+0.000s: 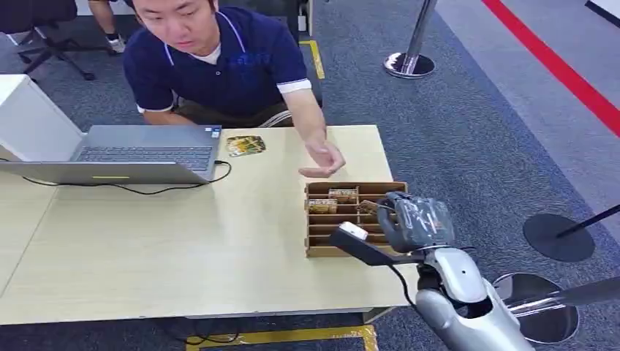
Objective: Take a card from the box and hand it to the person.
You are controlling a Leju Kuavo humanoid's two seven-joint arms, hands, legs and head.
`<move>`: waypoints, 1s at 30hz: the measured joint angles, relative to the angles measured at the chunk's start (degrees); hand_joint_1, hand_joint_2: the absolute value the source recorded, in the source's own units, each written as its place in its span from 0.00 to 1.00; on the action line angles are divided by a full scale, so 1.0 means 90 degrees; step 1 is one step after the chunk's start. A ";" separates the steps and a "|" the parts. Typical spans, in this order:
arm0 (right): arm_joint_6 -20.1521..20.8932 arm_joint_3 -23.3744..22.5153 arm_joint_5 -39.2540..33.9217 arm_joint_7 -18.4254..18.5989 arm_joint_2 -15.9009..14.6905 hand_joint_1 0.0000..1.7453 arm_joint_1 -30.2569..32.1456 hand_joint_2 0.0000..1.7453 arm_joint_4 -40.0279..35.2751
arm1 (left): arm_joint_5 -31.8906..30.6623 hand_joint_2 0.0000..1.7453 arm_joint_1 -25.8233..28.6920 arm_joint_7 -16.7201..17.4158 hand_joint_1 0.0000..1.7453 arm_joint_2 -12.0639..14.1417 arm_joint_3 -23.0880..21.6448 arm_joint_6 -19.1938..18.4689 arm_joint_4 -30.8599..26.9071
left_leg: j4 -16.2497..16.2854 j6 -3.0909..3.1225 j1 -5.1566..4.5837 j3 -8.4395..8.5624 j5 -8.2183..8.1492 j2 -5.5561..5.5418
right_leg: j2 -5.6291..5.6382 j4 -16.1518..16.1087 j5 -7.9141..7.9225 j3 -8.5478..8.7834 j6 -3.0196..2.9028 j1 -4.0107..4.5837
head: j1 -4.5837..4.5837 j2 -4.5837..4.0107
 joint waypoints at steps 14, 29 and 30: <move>0.0532 0.0196 -0.0994 -0.0727 0.0070 0.90 -0.0969 1.00 0.0146 | -0.0022 1.00 -0.0012 0.0078 0.00 -0.0015 -0.0002 -0.0002 0.0000 | -0.0001 -0.0002 0.0001 -0.0007 0.0005 0.0001 | 0.0001 0.0003 0.0006 0.0003 0.0001 0.0001 | 0.0002 0.0000; 0.0648 0.0961 -0.1591 -0.0826 0.1078 0.90 -0.3064 1.00 0.2003 | -0.0073 1.00 -0.0059 0.0219 0.00 -0.0017 -0.0029 -0.0002 0.0000 | 0.0000 0.0001 0.0003 -0.0004 0.0015 -0.0001 | -0.0001 0.0007 0.0009 0.0002 -0.0002 0.0002 | 0.0000 0.0000; 0.0646 0.0978 -0.1598 -0.0826 0.1124 0.90 -0.3091 1.00 0.2061 | -0.0073 1.00 -0.0057 0.0228 0.00 -0.0017 -0.0027 0.0000 0.0000 | 0.0000 0.0001 0.0002 -0.0004 0.0015 -0.0001 | -0.0001 0.0007 0.0009 0.0002 -0.0002 0.0001 | 0.0000 -0.0002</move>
